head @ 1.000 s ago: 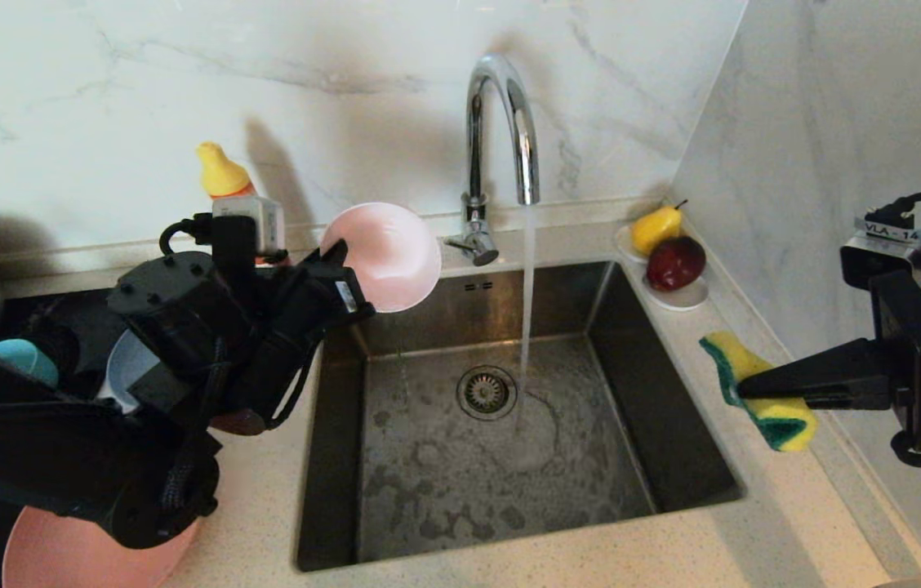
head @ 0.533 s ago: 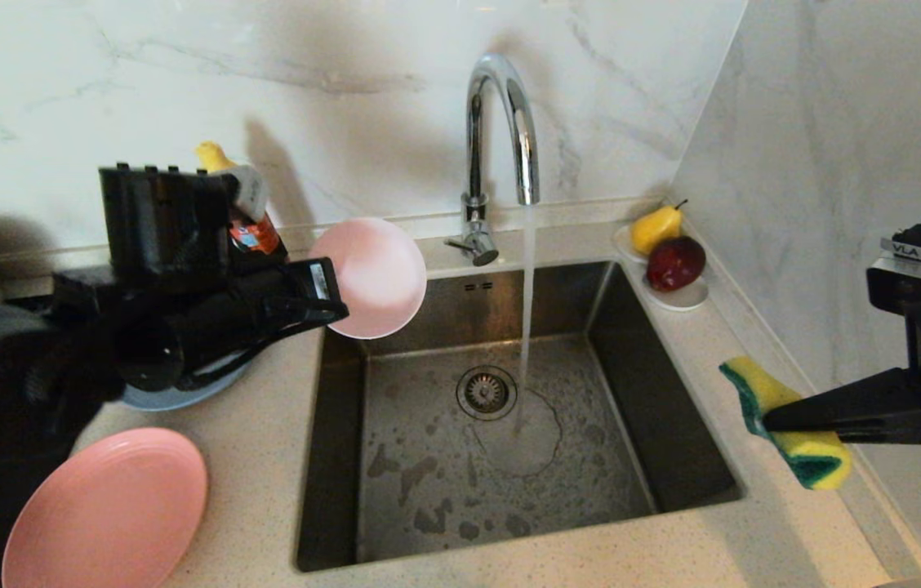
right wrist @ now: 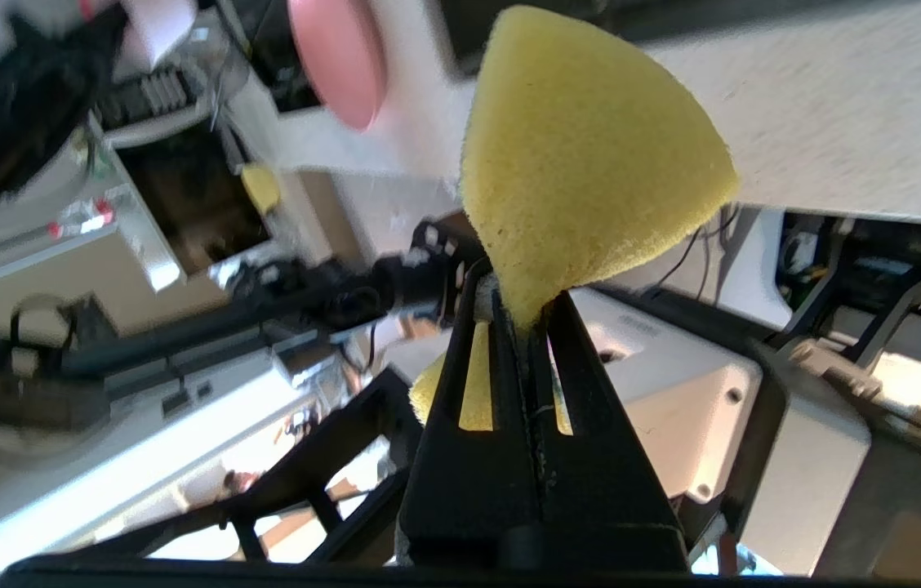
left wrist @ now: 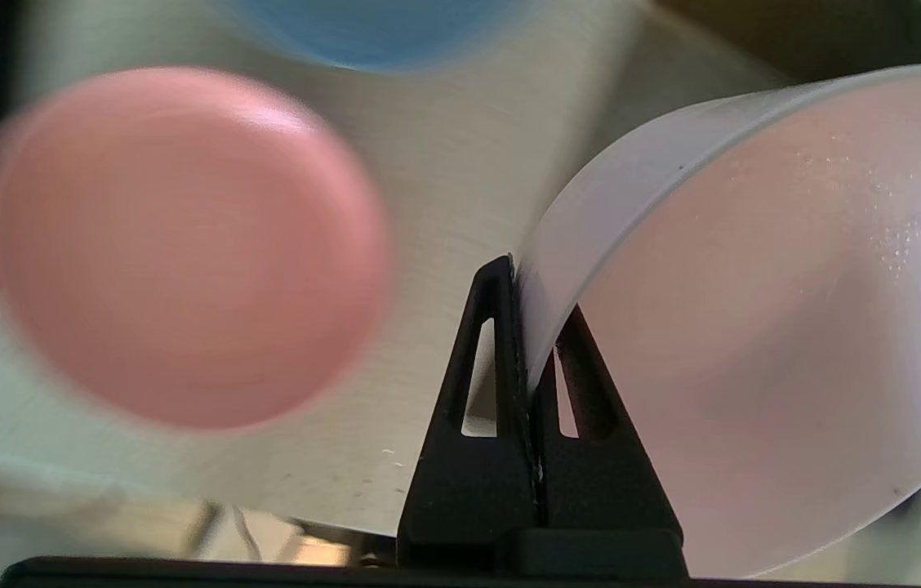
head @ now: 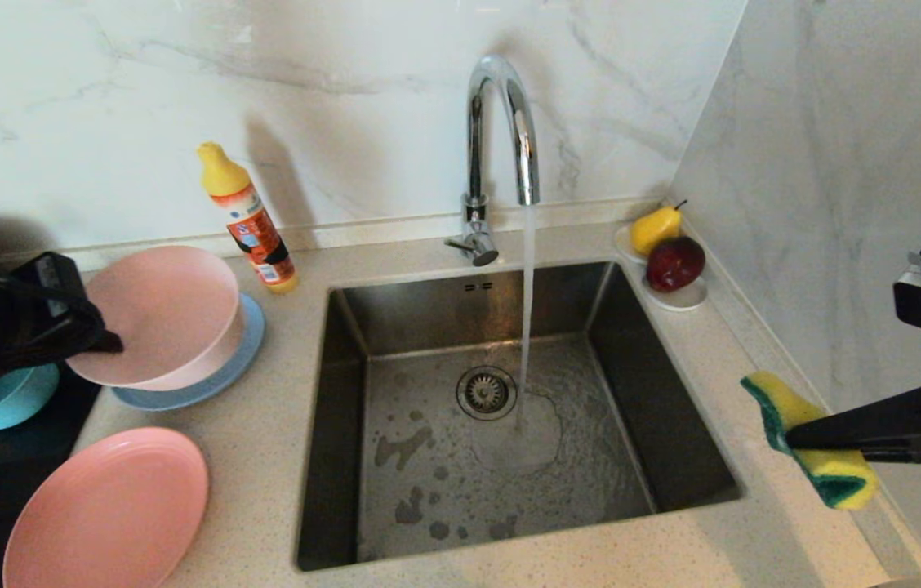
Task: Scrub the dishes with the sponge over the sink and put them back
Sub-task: Place the bowl on the table
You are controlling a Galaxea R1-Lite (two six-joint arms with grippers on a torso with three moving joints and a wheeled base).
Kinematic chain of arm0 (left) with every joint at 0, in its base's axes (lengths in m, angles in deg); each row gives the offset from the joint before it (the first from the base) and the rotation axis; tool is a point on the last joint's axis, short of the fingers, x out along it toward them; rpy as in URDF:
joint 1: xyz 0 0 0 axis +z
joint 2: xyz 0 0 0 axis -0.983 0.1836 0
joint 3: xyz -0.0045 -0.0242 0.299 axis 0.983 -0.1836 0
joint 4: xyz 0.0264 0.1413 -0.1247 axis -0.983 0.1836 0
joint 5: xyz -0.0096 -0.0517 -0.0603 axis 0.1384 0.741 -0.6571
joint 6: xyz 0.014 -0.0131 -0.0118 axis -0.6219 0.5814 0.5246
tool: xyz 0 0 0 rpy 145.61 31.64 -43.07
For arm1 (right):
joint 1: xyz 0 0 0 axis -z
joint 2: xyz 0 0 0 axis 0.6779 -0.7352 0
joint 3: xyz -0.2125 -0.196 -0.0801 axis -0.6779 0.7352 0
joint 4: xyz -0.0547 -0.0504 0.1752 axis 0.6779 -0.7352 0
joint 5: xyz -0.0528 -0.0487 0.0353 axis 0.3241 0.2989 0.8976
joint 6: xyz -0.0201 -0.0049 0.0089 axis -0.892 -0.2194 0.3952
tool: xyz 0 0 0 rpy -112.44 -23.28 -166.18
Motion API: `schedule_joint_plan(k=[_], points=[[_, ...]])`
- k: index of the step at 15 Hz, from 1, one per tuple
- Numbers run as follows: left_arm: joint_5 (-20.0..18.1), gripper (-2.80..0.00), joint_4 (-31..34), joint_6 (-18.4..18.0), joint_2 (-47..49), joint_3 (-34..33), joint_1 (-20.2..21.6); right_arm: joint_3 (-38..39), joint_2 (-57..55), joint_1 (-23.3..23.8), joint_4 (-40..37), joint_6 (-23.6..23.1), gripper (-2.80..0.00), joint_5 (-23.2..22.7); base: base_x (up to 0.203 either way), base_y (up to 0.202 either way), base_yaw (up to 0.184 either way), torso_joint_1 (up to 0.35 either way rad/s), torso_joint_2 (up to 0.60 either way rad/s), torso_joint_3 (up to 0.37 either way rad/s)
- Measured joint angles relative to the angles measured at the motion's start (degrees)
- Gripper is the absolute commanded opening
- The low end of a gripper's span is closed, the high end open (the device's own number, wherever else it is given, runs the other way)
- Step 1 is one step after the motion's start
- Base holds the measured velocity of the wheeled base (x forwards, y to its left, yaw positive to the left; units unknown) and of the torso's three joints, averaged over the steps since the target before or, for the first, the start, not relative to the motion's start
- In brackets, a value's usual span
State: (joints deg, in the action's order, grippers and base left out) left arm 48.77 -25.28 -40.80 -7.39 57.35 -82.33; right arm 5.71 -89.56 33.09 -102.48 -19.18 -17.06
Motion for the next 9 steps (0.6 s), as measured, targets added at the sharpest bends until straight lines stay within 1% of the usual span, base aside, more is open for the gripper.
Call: schedule_joint_plan(k=[2, 4, 6, 7, 9], points=[[-2.05, -2.80, 1.61, 1.46, -1.29, -0.48, 9.15, -0.18, -1.22, 0.99, 0.09, -0.81, -2.80, -0.02, 0.000, 0.000, 0.000, 0.000, 0.00, 0.000], [-5.75, -2.80, 2.75, 2.67, -1.80, -2.29, 18.38, 0.17, -2.24, 1.27, 0.20, -1.05, -2.80, 0.00, 0.000, 0.000, 0.000, 0.000, 0.00, 0.000], [-7.75, -2.80, 3.71, 4.40, -0.93, -4.54, 25.55, 0.45, -3.25, 1.77, 0.10, -2.92, -2.80, 0.02, 0.000, 0.000, 0.000, 0.000, 0.00, 0.000], [-8.52, -2.80, 3.74, 5.07, -0.07, -5.51, 28.50, 0.45, -3.86, 2.35, 0.01, -4.10, -2.80, -0.03, 0.000, 0.000, 0.000, 0.000, 0.00, 0.000], [-9.00, -2.80, 3.56, 5.39, 1.84, -6.14, 33.95, 0.34, -5.11, 2.98, 0.10, -4.64, -2.80, -0.04, 0.000, 0.000, 0.000, 0.000, 0.00, 0.000]])
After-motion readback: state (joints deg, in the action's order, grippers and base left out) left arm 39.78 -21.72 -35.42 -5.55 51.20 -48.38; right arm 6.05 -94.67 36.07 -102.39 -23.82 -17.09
